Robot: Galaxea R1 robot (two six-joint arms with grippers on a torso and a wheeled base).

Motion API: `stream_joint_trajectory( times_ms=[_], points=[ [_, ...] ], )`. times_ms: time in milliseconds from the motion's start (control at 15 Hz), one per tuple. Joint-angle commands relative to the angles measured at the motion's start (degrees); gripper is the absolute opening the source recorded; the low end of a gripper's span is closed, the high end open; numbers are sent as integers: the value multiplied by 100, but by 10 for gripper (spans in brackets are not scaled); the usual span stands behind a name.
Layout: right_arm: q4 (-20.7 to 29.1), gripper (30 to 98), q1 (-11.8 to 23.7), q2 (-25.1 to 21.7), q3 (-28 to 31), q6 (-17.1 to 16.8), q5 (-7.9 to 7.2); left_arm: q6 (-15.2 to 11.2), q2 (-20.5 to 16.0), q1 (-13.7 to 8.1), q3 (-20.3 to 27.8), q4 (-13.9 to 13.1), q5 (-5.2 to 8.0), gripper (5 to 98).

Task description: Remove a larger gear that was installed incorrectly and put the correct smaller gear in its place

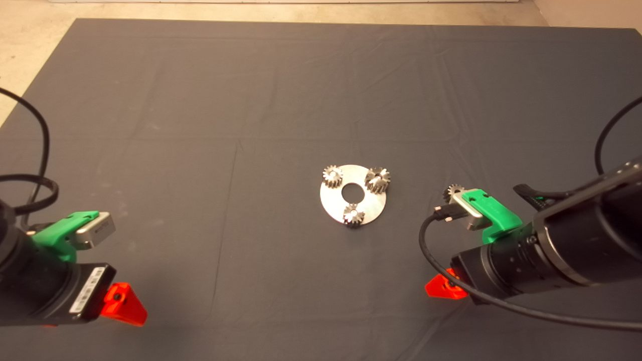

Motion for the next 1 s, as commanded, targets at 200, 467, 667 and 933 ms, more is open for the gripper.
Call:
stream_joint_trajectory(
  times_ms=[200,467,667,933],
  points=[
    [-177,977,79,25,25,47,-713,9,-41,-99,65,34,763,982],
    [-186,977,79,-19,-15,30,-713,-8,-50,-95,152,34,763,982],
    [-204,977,-96,-10,-463,-67,-713,-8,-50,-95,152,34,763,982],
    [-530,977,-337,16,-1080,-715,-713,-17,-50,-95,170,34,763,982]
  ],
)
